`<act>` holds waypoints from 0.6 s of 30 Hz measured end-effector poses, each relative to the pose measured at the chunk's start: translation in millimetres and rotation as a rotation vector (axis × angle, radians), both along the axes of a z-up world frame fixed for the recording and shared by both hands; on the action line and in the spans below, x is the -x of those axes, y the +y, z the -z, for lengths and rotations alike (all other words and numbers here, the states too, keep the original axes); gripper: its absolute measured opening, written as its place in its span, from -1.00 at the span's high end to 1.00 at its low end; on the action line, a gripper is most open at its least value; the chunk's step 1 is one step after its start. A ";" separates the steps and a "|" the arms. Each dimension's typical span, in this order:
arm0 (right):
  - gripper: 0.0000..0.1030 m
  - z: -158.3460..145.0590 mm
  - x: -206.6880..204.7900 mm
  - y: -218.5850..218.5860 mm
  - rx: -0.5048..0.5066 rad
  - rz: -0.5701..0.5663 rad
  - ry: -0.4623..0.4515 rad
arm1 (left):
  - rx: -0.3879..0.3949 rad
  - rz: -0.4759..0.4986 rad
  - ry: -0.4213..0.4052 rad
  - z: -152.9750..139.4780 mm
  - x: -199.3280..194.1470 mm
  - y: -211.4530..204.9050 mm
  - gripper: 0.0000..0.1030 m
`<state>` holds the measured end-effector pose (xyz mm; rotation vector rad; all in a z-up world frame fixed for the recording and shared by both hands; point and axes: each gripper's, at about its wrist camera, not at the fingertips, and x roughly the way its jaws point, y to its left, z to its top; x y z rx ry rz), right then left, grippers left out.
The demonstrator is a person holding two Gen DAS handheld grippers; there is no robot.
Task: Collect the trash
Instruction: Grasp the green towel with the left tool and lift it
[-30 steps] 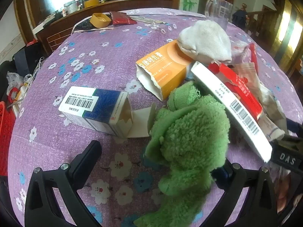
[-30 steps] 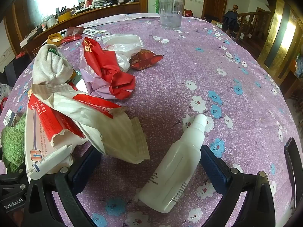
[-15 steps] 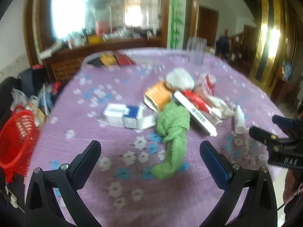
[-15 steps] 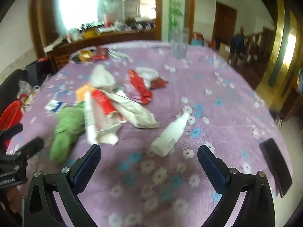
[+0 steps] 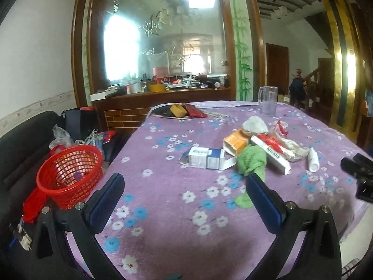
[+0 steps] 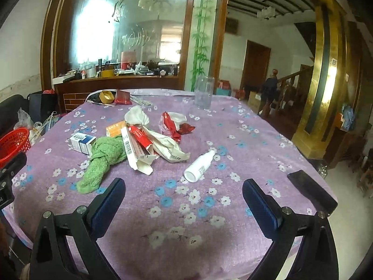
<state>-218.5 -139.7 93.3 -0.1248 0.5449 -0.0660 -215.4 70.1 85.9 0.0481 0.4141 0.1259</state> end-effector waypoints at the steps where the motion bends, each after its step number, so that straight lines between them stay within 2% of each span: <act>1: -0.96 -1.4 -0.8 1.0 0.006 -0.004 -0.004 | -0.009 -0.001 0.001 1.2 -0.2 0.6 -1.00; 18: -0.91 1.6 -2.1 15.1 0.059 -0.035 -0.016 | -0.026 0.018 0.019 11.9 -2.2 -2.3 -1.00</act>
